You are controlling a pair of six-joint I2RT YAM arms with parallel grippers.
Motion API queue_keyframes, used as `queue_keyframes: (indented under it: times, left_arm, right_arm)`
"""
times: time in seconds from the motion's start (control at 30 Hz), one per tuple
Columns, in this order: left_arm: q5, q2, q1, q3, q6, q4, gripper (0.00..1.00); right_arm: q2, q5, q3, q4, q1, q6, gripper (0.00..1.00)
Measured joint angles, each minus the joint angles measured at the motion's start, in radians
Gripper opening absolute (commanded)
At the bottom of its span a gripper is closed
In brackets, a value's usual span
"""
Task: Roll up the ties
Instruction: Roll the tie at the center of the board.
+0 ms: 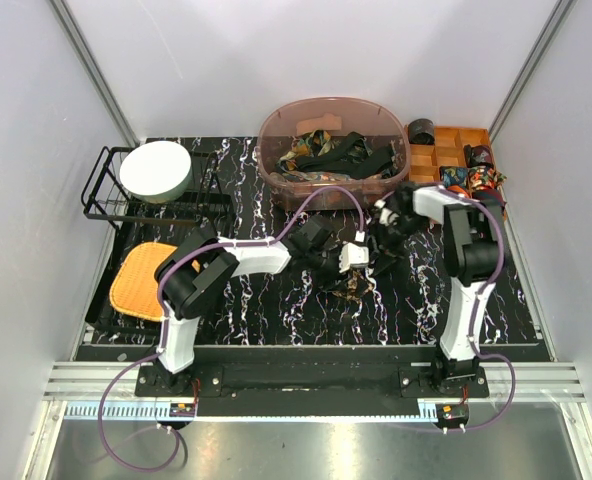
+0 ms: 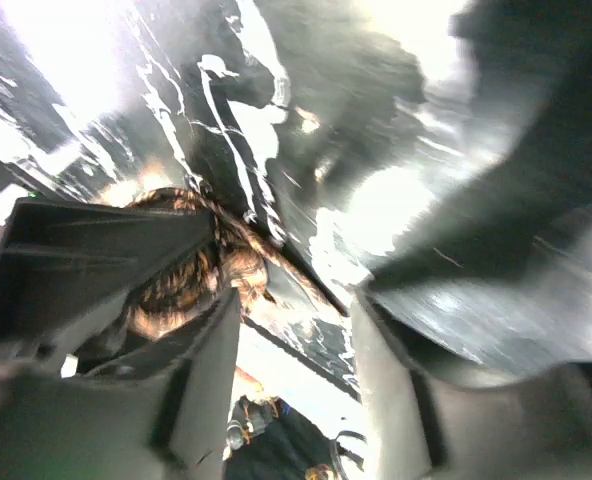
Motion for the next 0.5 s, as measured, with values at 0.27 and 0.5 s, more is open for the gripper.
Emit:
queue_keyframes:
  times: [0.27, 0.5]
  left_arm:
    - [-0.022, 0.009, -0.009, 0.031, 0.010, -0.051, 0.00]
    - [-0.032, 0.013, -0.013, 0.044, 0.009, -0.069, 0.00]
  right_arm:
    - [-0.133, -0.050, -0.125, 0.080, -0.101, -0.021, 0.85]
    - [-0.132, -0.220, -0.251, 0.196, -0.097, 0.051, 0.87]
